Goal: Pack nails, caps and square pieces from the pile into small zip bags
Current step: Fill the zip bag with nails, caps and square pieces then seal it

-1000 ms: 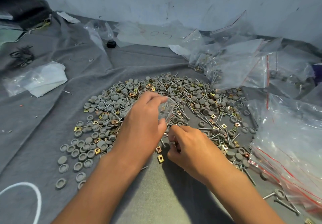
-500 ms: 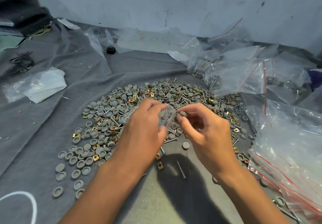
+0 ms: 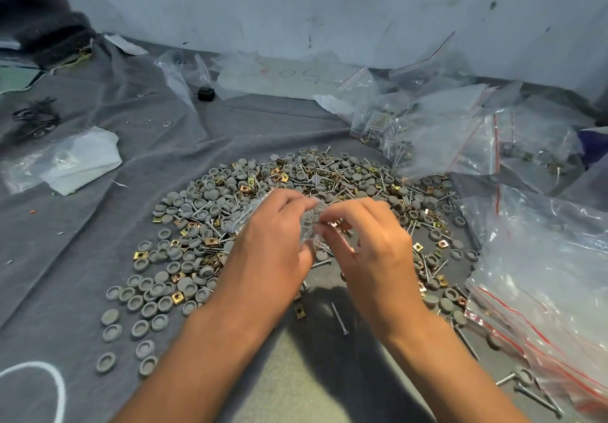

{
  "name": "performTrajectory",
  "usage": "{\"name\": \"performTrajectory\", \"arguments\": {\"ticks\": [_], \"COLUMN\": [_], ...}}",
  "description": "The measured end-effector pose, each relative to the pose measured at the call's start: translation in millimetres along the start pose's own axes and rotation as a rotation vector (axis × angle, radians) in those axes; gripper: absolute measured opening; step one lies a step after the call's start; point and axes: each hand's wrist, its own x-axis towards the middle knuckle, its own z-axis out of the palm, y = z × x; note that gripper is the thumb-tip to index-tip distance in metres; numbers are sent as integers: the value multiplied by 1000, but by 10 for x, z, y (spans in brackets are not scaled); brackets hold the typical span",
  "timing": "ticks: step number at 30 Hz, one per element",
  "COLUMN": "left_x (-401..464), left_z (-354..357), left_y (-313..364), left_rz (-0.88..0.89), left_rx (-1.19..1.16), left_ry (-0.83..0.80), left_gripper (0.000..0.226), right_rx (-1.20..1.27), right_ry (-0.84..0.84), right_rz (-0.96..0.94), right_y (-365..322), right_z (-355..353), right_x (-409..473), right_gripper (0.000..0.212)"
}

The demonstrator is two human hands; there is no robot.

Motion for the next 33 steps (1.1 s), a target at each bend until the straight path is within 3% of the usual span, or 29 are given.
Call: {"name": "performTrajectory", "arguments": {"ticks": [8, 12, 14, 17, 21, 33], "left_x": [-14, -20, -16, -17, -23, -36], "left_z": [-42, -57, -66, -82, -89, -58], "left_y": [3, 2, -1, -1, 3, -5], "left_rz": [-1, -11, -13, -11, -14, -7], "left_rx": [8, 20, 22, 22, 23, 47], "left_ry": [27, 36, 33, 27, 29, 13], "left_gripper": [55, 56, 55, 54, 55, 57], "right_rx": [30, -74, -146, -213, -232, -40], "right_ry": [-11, -315, -463, -558, -575, -531], "right_rz": [181, 285, 256, 192, 168, 281], "right_y": [155, 327, 339, 327, 339, 413], "right_z": [-24, -35, -9, 18, -17, -121], "right_x": [37, 14, -24, -60, -61, -18], "right_gripper": [13, 18, 29, 34, 21, 13]}}
